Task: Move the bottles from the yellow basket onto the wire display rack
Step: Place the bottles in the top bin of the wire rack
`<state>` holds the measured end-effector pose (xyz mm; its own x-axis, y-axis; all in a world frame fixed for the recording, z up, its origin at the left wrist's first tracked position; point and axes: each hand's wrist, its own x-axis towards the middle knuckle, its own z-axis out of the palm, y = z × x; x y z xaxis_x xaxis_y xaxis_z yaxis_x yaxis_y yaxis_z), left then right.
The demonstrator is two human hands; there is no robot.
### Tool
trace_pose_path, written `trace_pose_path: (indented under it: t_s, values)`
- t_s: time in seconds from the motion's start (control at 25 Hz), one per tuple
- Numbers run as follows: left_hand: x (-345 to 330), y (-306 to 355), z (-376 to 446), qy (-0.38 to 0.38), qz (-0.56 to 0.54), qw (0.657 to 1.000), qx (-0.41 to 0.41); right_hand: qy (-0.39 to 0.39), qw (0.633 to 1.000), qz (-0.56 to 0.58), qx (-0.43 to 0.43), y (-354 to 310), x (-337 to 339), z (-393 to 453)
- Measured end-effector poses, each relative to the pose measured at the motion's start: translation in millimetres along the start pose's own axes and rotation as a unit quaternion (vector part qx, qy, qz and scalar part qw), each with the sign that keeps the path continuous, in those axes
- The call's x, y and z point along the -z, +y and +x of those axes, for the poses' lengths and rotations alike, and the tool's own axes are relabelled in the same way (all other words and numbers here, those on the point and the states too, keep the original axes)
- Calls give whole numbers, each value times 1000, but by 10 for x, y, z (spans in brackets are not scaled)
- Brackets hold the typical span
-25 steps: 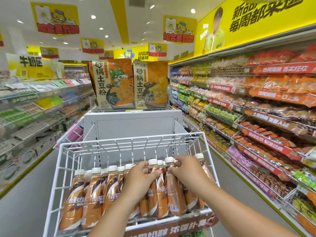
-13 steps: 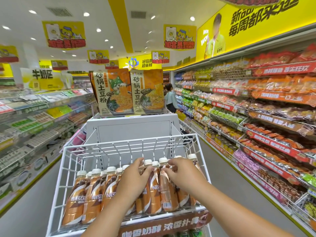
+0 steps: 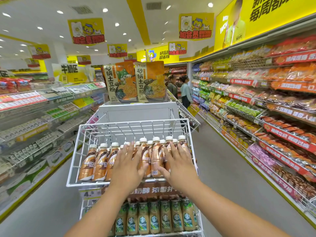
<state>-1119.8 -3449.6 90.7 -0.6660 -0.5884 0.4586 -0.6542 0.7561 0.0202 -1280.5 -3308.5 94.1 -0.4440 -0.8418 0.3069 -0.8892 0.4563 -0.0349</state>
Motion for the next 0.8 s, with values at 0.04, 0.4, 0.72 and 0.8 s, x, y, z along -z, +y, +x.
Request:
trace_pose_path:
  t_s: [0.04, 0.4, 0.72, 0.8]
  values:
    - [23, 42, -112, -1, 8, 1000, 3, 4, 1000, -3, 6, 23, 17, -92]
    - [409, 551, -1287, -44, 24, 998, 46, -20, 999, 37, 25, 72, 252, -1261]
    - [951, 870, -2216, -42, 23, 999, 18, -13, 999, 42, -4, -35, 628, -2447]
    - [1106, 913, -2527, -48, 8, 999, 13, -2, 999, 36, -12, -139, 728, -2789]
